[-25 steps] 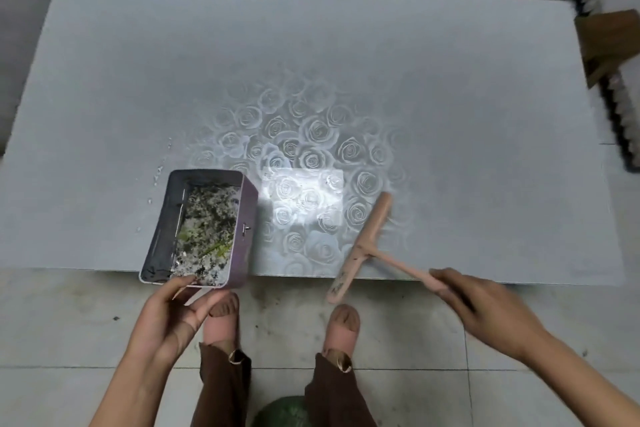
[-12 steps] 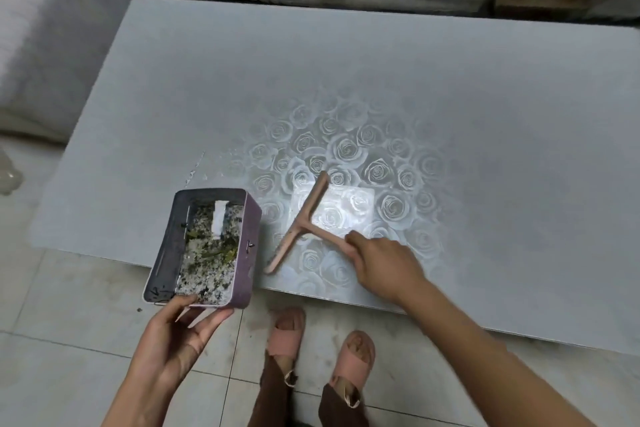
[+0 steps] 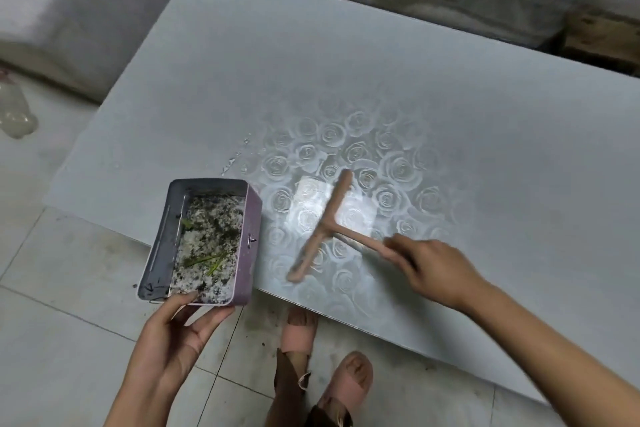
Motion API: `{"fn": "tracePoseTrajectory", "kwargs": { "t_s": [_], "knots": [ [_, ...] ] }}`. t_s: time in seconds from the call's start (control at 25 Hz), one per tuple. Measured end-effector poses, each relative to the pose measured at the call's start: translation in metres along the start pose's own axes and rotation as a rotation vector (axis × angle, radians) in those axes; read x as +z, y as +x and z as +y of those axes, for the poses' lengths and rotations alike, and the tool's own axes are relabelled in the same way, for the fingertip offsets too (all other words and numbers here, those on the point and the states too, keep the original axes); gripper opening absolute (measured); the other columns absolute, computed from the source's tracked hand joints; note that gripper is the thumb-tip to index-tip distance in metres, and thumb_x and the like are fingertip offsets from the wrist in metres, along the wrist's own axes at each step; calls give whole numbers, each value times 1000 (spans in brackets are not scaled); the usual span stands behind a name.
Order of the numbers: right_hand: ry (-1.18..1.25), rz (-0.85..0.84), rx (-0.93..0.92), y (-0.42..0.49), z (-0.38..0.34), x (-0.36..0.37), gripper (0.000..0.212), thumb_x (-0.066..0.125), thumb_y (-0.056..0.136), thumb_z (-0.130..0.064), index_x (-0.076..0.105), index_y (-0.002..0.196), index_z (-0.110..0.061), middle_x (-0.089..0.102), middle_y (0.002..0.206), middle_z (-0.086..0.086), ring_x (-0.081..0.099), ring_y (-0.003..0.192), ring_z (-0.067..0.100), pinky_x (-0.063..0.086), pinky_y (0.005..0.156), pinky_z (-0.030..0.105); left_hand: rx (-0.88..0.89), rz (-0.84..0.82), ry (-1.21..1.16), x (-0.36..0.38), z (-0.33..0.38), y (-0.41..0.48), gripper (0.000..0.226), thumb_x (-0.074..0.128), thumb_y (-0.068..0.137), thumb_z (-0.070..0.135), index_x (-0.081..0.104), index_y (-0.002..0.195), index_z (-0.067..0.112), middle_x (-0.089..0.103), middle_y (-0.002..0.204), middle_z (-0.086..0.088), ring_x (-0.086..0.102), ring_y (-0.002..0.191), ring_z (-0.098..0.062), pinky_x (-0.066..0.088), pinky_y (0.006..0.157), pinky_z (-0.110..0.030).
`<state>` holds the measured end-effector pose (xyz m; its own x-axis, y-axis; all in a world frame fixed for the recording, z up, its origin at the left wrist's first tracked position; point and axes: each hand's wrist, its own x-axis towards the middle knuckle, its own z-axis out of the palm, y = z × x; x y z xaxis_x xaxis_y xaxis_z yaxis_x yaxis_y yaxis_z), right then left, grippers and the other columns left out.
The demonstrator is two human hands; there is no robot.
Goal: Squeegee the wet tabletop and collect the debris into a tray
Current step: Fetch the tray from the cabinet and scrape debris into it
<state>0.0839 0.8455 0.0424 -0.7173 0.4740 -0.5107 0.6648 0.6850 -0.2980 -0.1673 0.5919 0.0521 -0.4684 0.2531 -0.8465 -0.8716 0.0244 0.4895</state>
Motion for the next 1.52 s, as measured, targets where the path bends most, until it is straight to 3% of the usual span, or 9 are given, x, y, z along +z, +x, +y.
{"fn": "tracePoseTrajectory", "kwargs": {
  "t_s": [0.16,0.32,0.44,0.6,0.8,1.08,1.24,1.36,1.52],
  "knots": [
    [-96,28,-94,43,-2,-45,37,30,91,-63,49,115,-42,68,102,-8,63,94,23,48,71,35,33,1,-50,-5,18,12,46,43,89,-1,73,55,7,72,72,-11,71,70,-40,57,66,-52],
    [-115,-69,69,16,47,-87,56,11,76,-83,45,105,-49,69,94,-18,64,80,8,52,69,32,16,14,-115,-15,32,23,41,44,89,-1,74,63,5,72,75,-11,71,72,-40,58,63,-51],
    [-81,-108,-41,58,-7,-67,37,27,89,-64,48,112,-44,68,101,-13,64,91,17,49,72,33,16,57,-131,-24,41,31,40,43,90,0,76,68,7,73,80,-10,71,76,-40,58,67,-51],
    [-155,-58,-216,123,-83,-59,23,34,96,-54,48,109,-41,67,94,-8,62,88,22,46,66,34,57,91,-190,-38,52,36,23,43,89,0,61,102,4,73,92,-11,71,80,-39,59,66,-49],
    [-56,-77,21,84,-51,-103,37,27,83,-72,48,97,-44,62,68,-21,64,72,15,50,60,33,74,112,-201,-57,68,39,29,41,91,-1,68,87,7,73,95,-12,71,80,-36,58,67,-51],
    [79,64,38,119,-137,-40,20,41,98,-41,52,109,-30,70,84,2,63,85,33,46,61,37,90,133,-256,-80,77,36,33,39,93,0,63,106,18,72,104,-5,72,84,-28,53,74,-54],
    [137,181,165,65,-154,-28,21,46,90,-51,51,104,-38,71,81,-2,66,79,30,50,55,39,55,153,-253,-100,87,27,32,39,93,3,62,107,20,67,111,-6,72,80,-28,55,72,-51],
    [71,86,274,33,-181,0,25,43,91,-53,53,111,-40,71,91,-6,66,87,24,49,62,34,33,149,-250,-114,95,22,31,40,94,4,61,108,21,65,116,-6,72,79,-27,55,71,-50],
    [134,19,133,101,-225,-2,24,34,99,-44,51,107,-29,69,87,0,64,86,28,39,59,34,50,135,-247,-127,103,16,35,42,91,3,63,110,25,69,111,-3,72,82,-27,58,70,-49]
  ]
}}
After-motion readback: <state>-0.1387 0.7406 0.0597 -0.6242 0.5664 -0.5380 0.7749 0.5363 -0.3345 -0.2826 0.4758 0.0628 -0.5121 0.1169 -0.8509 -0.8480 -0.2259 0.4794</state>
